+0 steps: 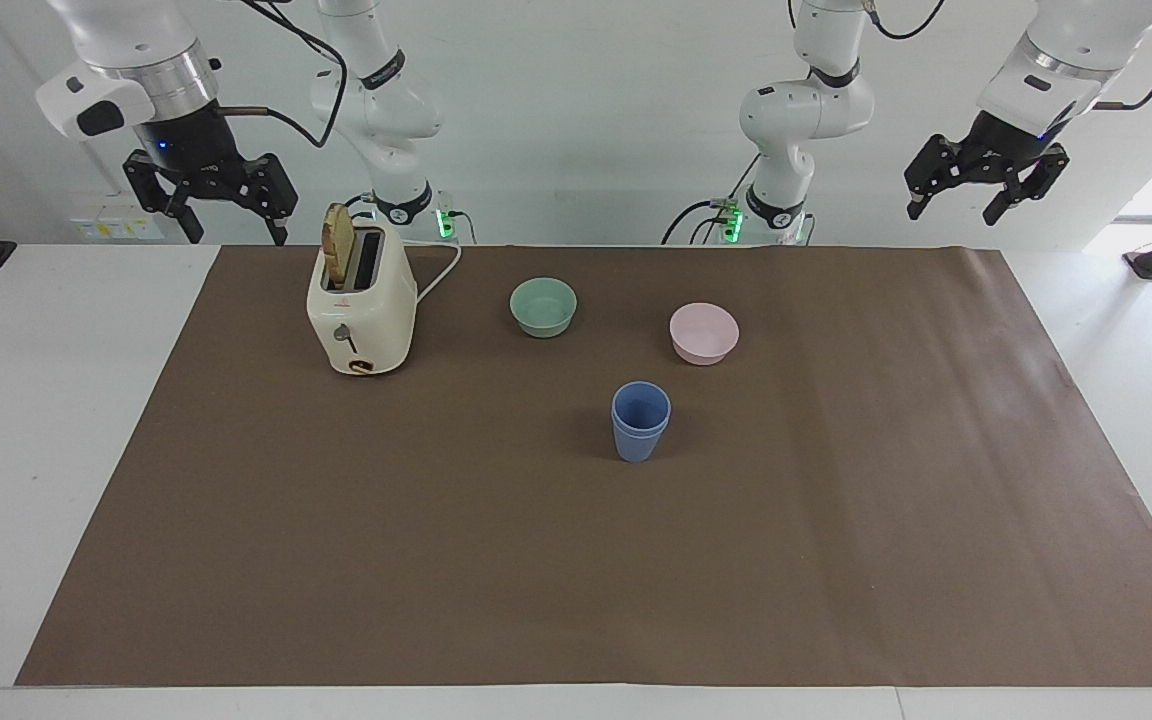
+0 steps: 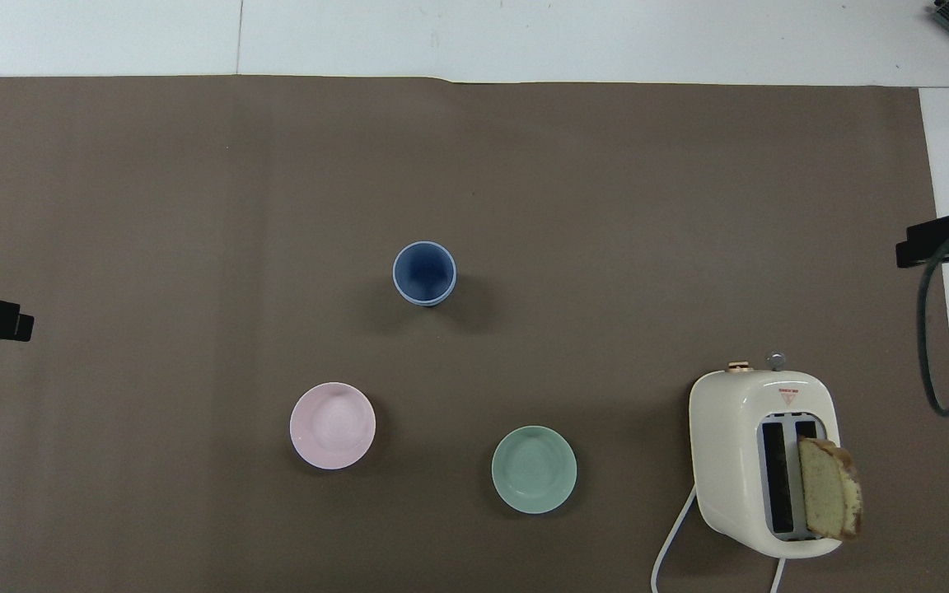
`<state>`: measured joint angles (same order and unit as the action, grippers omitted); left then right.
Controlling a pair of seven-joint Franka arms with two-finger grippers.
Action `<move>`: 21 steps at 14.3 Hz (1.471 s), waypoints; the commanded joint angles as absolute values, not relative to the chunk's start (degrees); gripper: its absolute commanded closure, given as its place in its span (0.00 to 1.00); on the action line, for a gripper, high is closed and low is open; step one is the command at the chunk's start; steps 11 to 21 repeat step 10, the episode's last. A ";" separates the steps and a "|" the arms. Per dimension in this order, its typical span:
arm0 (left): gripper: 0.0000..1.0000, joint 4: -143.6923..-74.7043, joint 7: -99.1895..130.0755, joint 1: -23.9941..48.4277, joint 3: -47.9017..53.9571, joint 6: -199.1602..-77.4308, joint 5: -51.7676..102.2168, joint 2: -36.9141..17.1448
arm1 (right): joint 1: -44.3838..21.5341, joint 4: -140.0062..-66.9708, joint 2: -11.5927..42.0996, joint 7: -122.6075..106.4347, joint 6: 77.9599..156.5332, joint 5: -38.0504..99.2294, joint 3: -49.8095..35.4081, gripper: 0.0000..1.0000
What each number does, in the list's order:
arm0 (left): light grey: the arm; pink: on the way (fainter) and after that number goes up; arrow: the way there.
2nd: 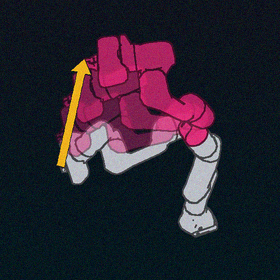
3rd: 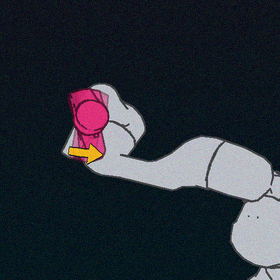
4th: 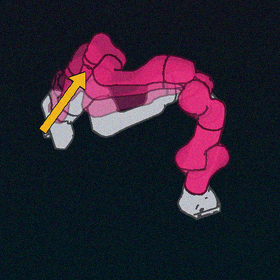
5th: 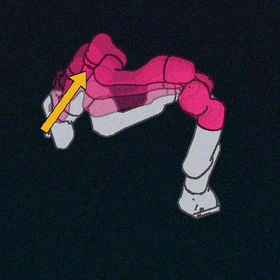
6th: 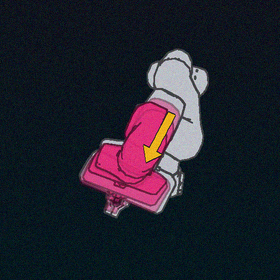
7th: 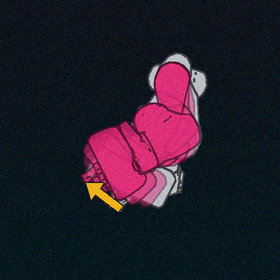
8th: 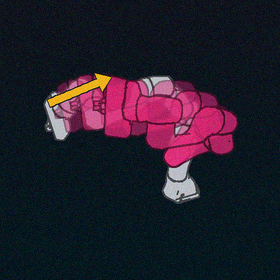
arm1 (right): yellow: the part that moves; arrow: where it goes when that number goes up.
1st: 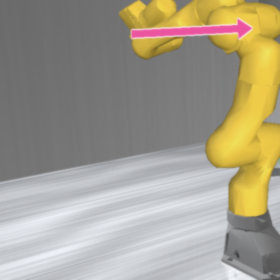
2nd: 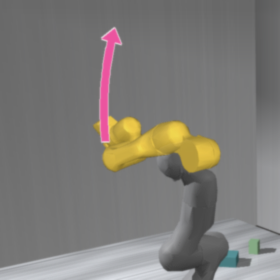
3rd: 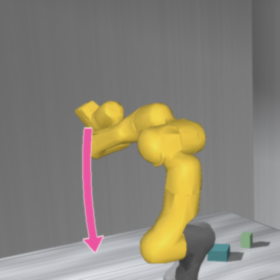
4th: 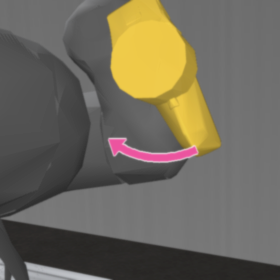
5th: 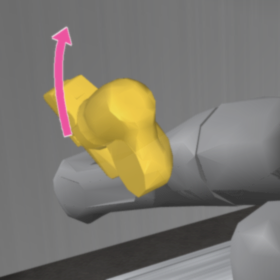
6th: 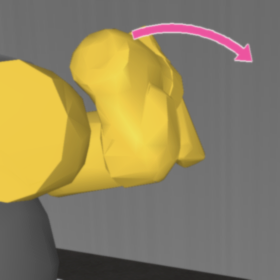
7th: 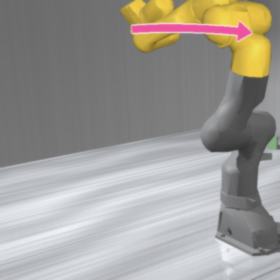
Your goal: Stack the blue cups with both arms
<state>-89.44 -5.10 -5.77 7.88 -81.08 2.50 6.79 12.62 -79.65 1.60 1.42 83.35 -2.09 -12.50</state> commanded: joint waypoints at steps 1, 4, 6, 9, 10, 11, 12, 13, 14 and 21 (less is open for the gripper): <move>0.00 -88.95 -5.54 -6.68 8.35 -80.07 2.90 6.86 | 13.80 -82.09 -0.35 1.14 84.64 -0.53 -13.01 0.00; 0.00 -88.95 -5.54 -6.77 8.35 -80.07 2.90 6.86 | 13.71 -82.09 -0.35 0.88 84.73 -0.70 -13.09 0.00; 0.00 -88.95 -5.54 -6.77 8.35 -80.07 2.90 6.86 | 13.71 -82.09 -0.35 0.88 84.73 -0.62 -13.01 0.00; 0.00 -88.95 -5.54 -6.77 8.26 -80.07 2.90 6.86 | 13.71 -82.09 -0.35 0.88 84.73 -0.70 -13.01 0.00; 0.00 -88.95 -5.54 -6.77 8.35 -80.07 2.90 6.86 | 13.71 -82.09 -0.35 0.88 84.64 -0.62 -13.01 0.00; 0.00 -88.95 -5.54 -6.77 8.35 -80.07 2.90 6.86 | 13.71 -82.09 -0.35 0.88 84.64 -0.62 -13.01 0.00; 0.00 -88.95 -5.54 -6.77 8.35 -80.07 2.90 6.86 | 13.71 -82.09 -0.35 0.88 84.64 -0.62 -13.01 0.00; 0.00 -88.95 -5.54 -6.77 8.35 -80.07 2.90 6.86 | 13.71 -82.09 -0.35 0.88 84.64 -0.62 -13.01 0.00; 0.00 -88.95 -5.54 -6.77 8.35 -80.07 2.90 6.86 | 13.71 -82.09 -0.35 0.88 84.64 -0.62 -13.01 0.00; 0.00 -88.95 -5.54 -6.77 8.35 -80.07 2.90 6.86 | 13.71 -82.09 -0.35 0.88 84.64 -0.62 -13.01 0.00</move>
